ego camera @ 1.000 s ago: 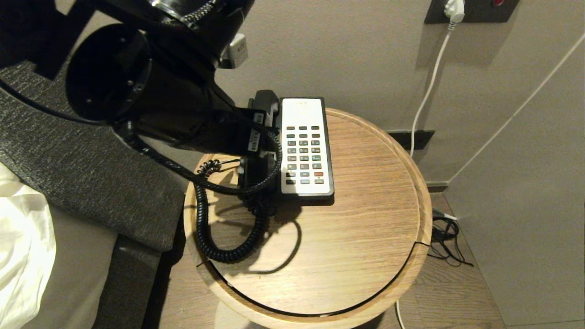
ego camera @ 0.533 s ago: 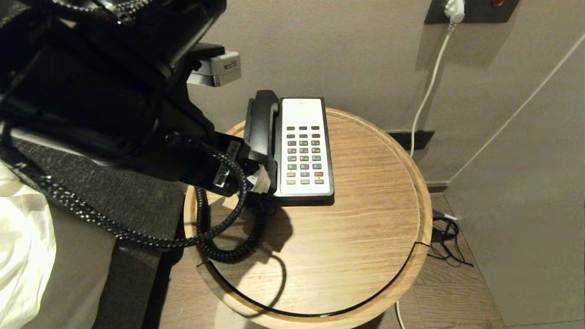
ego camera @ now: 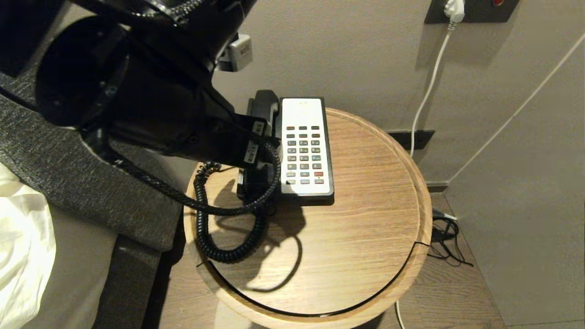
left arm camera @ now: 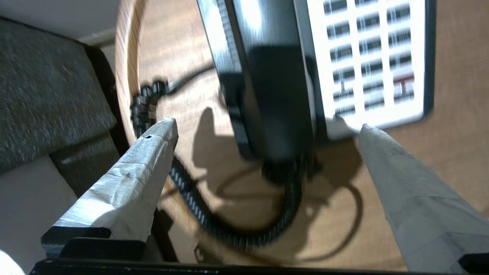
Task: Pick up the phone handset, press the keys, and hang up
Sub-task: Pick up the desk phone handset
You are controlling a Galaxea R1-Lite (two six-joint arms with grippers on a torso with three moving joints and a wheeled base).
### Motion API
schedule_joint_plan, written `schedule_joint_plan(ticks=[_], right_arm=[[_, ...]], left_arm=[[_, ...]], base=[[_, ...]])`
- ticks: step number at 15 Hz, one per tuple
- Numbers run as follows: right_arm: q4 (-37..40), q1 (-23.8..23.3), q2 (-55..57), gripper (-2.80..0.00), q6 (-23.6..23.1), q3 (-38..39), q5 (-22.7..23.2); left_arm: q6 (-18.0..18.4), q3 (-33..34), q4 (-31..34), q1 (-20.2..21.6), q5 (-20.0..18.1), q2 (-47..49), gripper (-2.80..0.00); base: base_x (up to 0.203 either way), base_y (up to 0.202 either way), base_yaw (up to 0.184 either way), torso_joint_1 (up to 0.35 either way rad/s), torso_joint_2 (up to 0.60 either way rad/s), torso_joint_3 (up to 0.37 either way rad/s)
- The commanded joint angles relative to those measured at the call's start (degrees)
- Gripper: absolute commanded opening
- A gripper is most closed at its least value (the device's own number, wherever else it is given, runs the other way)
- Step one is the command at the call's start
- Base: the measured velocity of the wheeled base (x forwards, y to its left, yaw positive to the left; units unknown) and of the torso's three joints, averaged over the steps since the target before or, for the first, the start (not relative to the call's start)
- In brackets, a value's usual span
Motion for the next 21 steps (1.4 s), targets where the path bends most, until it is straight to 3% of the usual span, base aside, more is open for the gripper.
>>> schedule_joint_plan(ticks=[1,5,9,11,15,18,21], right_arm=[[0.0,0.0,0.0,-2.8,0.0,-0.1,0.0],[0.0,0.0,0.0,-2.8,0.0,-0.1,0.0],[0.0,0.0,0.0,-2.8,0.0,-0.1,0.0],[0.0,0.0,0.0,-2.8,0.0,0.0,0.0],[0.0,0.0,0.0,-2.8,0.0,0.0,0.0],[0.0,0.0,0.0,-2.8,0.0,0.0,0.0],[0.0,0.0,0.0,-2.8,0.0,0.0,0.0]], left_arm=[[-0.3,-0.1,-0.6,0.3,0.9,1.8,0.0],[-0.5,0.1,1.4,0.1,0.9,0.3,0.0],[-1.9,0.1,13.7,-0.2,0.6,-2.8,0.0],[-5.8,0.1,19.8,-0.3,-0.7,-2.9,0.0],[-14.6,0.0,23.8,-2.7,-6.5,-1.6,0.0],[-17.5,0.0,23.9,-2.6,-9.7,-1.3,0.0],[-17.8,-0.1,23.2,-2.1,-9.8,0.4,0.0]], base=[[0.0,0.0,0.0,0.0,0.0,0.0],[0.0,0.0,0.0,0.0,0.0,0.0],[0.0,0.0,0.0,0.0,0.0,0.0],[0.0,0.0,0.0,0.0,0.0,0.0],[0.0,0.0,0.0,0.0,0.0,0.0],[0.0,0.0,0.0,0.0,0.0,0.0],[0.0,0.0,0.0,0.0,0.0,0.0]])
